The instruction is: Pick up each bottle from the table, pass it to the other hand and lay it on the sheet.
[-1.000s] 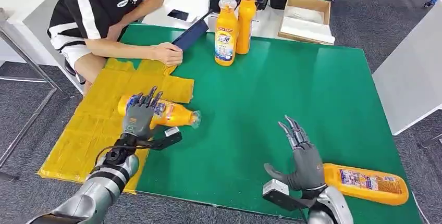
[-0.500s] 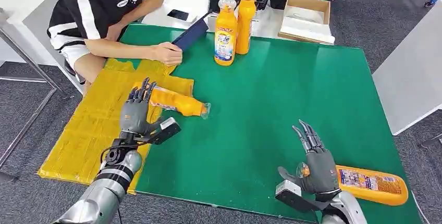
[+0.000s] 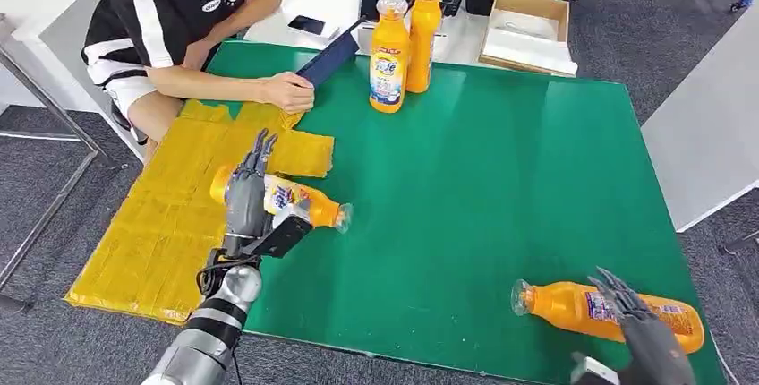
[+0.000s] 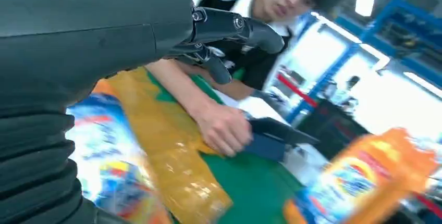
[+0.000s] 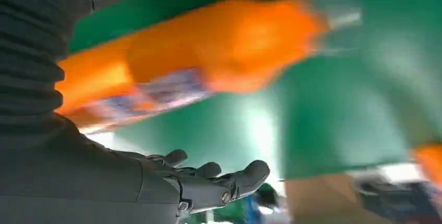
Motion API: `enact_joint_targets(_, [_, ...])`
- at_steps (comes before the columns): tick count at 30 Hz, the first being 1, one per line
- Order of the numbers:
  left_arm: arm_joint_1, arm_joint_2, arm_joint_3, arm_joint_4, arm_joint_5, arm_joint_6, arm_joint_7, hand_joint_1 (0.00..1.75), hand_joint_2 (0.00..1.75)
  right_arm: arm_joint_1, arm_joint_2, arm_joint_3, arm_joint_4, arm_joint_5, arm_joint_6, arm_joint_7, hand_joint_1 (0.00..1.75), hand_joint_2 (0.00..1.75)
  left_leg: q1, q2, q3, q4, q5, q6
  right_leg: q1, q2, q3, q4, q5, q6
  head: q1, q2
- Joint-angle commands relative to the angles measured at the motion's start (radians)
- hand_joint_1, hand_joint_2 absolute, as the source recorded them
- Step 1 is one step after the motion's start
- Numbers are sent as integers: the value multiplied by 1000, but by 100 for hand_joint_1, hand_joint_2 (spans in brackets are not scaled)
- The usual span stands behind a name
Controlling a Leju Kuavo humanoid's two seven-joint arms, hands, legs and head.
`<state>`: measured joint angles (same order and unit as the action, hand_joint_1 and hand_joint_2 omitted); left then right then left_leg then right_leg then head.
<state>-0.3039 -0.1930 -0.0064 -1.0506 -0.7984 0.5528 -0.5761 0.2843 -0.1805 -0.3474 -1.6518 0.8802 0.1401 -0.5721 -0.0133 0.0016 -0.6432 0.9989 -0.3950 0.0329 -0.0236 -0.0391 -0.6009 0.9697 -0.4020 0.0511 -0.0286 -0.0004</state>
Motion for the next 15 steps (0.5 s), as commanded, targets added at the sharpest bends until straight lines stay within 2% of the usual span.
enact_joint_targets(1, [49, -18, -147, -69, -9, 43, 15, 0, 175, -153, 27, -336, 256, 160, -14, -28, 0, 175, 2, 0, 6, 0, -2, -2, 1, 3, 8, -3, -2, -2, 1, 0])
enact_joint_targets(10, [45, -11, -148, -67, -13, 43, 15, 0, 175, -151, 39, -339, 244, 163, -20, -19, 0, 175, 1, 0, 6, 0, -2, -2, 1, 3, 6, -2, -2, -2, 0, 0])
enact_joint_targets(15, [65, -32, -205, -68, -31, 62, 15, 0, 175, -240, -24, -310, 435, 285, -179, 77, 0, 175, 2, 2, 8, 0, -3, -1, 2, 5, 9, -3, -2, -2, 0, 0])
